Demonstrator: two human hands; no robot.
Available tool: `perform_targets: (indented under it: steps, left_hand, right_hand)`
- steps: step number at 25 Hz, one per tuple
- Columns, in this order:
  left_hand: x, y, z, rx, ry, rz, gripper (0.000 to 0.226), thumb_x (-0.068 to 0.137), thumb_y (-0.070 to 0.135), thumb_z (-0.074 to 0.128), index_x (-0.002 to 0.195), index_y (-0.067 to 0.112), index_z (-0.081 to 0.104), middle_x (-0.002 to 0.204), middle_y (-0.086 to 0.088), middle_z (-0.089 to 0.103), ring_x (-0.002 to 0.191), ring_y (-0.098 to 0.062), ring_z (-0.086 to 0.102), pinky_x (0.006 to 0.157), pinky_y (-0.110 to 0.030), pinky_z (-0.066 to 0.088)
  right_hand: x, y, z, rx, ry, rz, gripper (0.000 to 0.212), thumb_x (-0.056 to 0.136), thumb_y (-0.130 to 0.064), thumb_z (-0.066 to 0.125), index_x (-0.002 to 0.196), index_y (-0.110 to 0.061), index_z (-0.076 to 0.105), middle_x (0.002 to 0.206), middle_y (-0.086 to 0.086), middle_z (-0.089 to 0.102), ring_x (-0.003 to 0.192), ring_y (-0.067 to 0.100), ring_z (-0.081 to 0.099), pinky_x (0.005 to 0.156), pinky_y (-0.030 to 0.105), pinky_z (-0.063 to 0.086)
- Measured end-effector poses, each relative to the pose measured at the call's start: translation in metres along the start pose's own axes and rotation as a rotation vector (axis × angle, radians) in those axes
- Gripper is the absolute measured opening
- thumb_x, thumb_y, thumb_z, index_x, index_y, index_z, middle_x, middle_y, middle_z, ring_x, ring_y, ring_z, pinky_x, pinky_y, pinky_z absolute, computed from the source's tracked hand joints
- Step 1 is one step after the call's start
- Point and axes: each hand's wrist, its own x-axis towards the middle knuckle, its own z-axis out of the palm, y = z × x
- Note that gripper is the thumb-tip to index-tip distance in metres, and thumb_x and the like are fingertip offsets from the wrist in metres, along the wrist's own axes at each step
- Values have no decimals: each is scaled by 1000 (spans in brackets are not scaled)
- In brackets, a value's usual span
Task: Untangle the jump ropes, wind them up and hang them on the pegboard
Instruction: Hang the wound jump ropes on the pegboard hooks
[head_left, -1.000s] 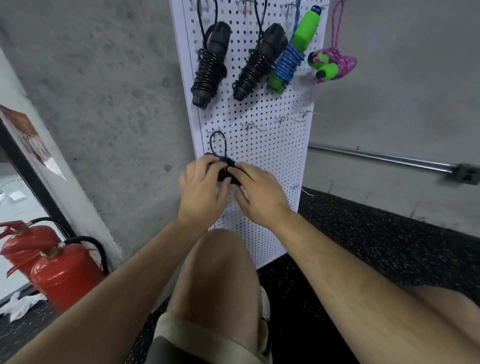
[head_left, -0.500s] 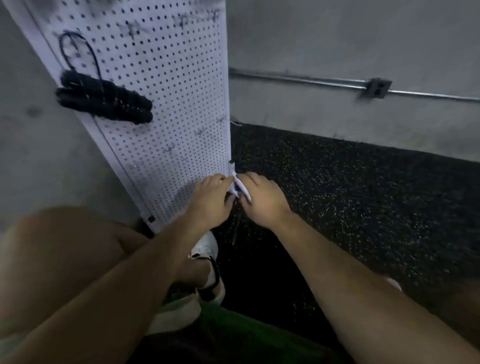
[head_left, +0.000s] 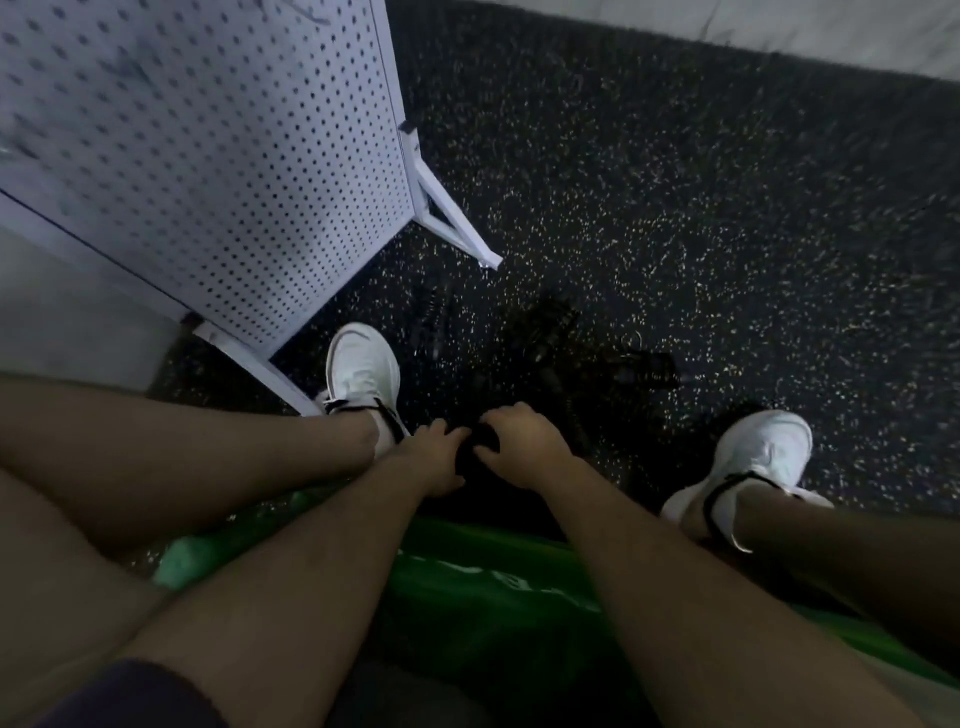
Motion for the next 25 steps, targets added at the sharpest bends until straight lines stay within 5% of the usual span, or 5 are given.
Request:
perform_targets:
  steps: [5,9,13,21,25]
  left_hand:
    - [15,0,18,-142,-34,23,73,94,20,64,154,23,22,135,-19,44,117,-39,52,97,-50,48]
    - [16,1,19,-222,-40,20,74,94,11,61,155,23,20,129,-19,46,109,-40,56,95,-50,50]
    - [7,4,14,-304,22,63,72,93,9,58,154,24,24,123,-17,50,105,-36,57,90,-46,51]
    - [-34,8,-39,-607,290,25,41,91,17,66,126,26,46,104,2,60,92,-18,63,82,-41,56]
    - [-66,25,-83,-737,620,64,39,92,9,66,128,19,56,114,3,62,107,-16,60,93,-26,47]
  right_hand:
    - [5,7,43,45,-250,30,46,91,-39,68,129,-17,54,121,6,60,111,25,58,91,39,50]
    - [10,3,59,167,-263,80,55,87,-40,71,129,-15,47,115,7,65,101,27,65,86,39,54]
    - [12,4,50,217,-233,71,36,90,-32,67,119,-14,55,109,5,65,98,25,66,85,41,56]
    - [-17,-4,-11,372,72,52,29,80,-45,69,103,-28,63,95,-4,63,83,15,61,74,38,57]
    - [-30,-20,-66,451,348,72,34,78,-47,70,105,-26,66,101,-4,68,90,18,63,76,31,51]
